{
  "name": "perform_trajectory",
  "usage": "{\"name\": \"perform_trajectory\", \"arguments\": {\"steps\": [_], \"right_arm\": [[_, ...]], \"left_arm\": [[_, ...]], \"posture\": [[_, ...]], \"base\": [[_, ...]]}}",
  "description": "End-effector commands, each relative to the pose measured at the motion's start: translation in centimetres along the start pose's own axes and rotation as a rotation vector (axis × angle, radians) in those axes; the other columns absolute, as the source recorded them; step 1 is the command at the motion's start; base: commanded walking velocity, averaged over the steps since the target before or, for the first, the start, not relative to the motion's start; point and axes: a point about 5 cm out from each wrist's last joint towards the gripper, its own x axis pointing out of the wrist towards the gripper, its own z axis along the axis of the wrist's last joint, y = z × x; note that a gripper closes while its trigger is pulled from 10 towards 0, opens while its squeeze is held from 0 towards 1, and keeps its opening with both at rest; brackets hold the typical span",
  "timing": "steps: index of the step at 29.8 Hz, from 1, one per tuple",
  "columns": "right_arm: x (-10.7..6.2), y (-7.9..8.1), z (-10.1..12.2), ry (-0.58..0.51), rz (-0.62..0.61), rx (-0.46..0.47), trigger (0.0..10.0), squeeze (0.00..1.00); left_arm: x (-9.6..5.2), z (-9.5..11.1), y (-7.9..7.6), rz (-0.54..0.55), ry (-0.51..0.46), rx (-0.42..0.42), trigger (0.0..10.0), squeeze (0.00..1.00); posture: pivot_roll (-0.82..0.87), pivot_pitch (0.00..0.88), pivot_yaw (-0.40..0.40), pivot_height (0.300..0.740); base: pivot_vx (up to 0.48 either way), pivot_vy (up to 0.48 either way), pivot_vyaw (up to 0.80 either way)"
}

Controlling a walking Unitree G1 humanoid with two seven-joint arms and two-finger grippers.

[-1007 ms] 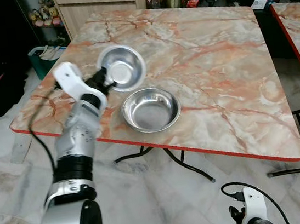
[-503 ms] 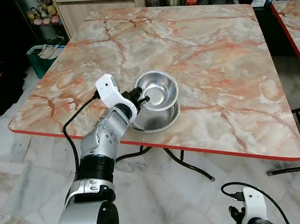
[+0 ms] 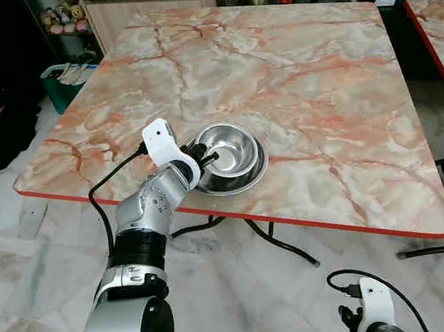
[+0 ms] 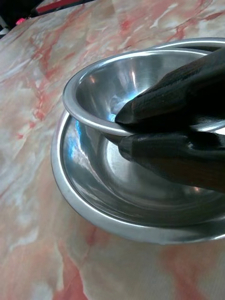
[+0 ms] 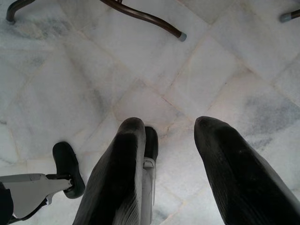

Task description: Setting the table

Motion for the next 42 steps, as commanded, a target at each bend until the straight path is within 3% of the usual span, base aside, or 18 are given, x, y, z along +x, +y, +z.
{"name": "perform_trajectory", "arguments": {"steps": [1, 26, 28, 29, 30, 31, 35, 36, 37, 38, 42], "right_arm": [[-0.1, -0.1, -0.4, 0.015, 0.000, 0.007, 10.0, 0.00], [-0.1, 0.0, -0.4, 0.014, 0.003, 0.011, 10.0, 0.00], [0.0, 0.0, -0.4, 0.014, 0.003, 0.009, 10.0, 0.00], [0.0, 0.0, -0.3, 0.014, 0.002, 0.010, 10.0, 0.00], [0.0, 0.0, -0.4, 0.014, 0.002, 0.011, 10.0, 0.00], [0.0, 0.0, -0.3, 0.014, 0.002, 0.010, 10.0, 0.00], [0.0, 0.0, -0.3, 0.014, 0.001, 0.010, 10.0, 0.00], [0.0, 0.0, -0.3, 0.014, 0.002, 0.010, 10.0, 0.00], [0.0, 0.0, -0.3, 0.013, 0.001, 0.010, 10.0, 0.00], [0.0, 0.0, -0.3, 0.013, 0.001, 0.010, 10.0, 0.00], [0.0, -0.1, -0.3, 0.012, -0.002, 0.009, 10.0, 0.00]], "left_arm": [[-0.3, 0.2, 0.3, 0.019, -0.011, 0.013, 10.0, 0.00], [-0.4, -0.1, 0.9, 0.069, 0.028, 0.015, 10.0, 0.00], [-0.4, -0.1, 1.0, 0.071, 0.030, 0.017, 10.0, 0.12], [-0.4, -0.1, 1.0, 0.067, 0.031, 0.020, 10.0, 0.69], [-0.4, -0.1, 0.9, 0.065, 0.032, 0.022, 10.0, 0.69], [-0.4, -0.1, 1.0, 0.066, 0.032, 0.023, 10.0, 1.00], [-0.4, -0.2, 1.1, 0.071, 0.036, 0.031, 10.0, 1.00], [-0.4, -0.2, 1.1, 0.071, 0.037, 0.033, 10.0, 0.13], [-0.4, -0.2, 1.2, 0.073, 0.037, 0.035, 10.0, 0.13], [-0.4, -0.2, 1.2, 0.074, 0.036, 0.037, 10.0, 0.00], [-0.4, -0.1, 1.3, 0.079, 0.035, 0.047, 10.0, 0.00]], "posture": [[0.05, 0.133, 0.007, 0.736], [0.05, 0.131, 0.006, 0.736], [0.05, 0.130, 0.006, 0.736], [0.05, 0.131, 0.006, 0.736], [0.05, 0.131, 0.006, 0.736], [0.05, 0.131, 0.006, 0.736], [0.06, 0.130, 0.006, 0.736], [0.06, 0.130, 0.006, 0.736], [0.05, 0.129, 0.004, 0.736], [0.06, 0.128, 0.005, 0.736], [0.06, 0.127, 0.004, 0.736]], "base": [[0.000, 0.000, 0.00], [0.000, 0.000, 0.00], [0.000, 0.000, 0.00], [0.000, 0.000, 0.00], [0.000, 0.000, 0.00], [0.000, 0.000, 0.00], [0.000, 0.000, 0.00], [0.000, 0.000, 0.00], [0.000, 0.000, 0.00], [0.000, 0.000, 0.00], [0.000, 0.000, 0.00]]}}
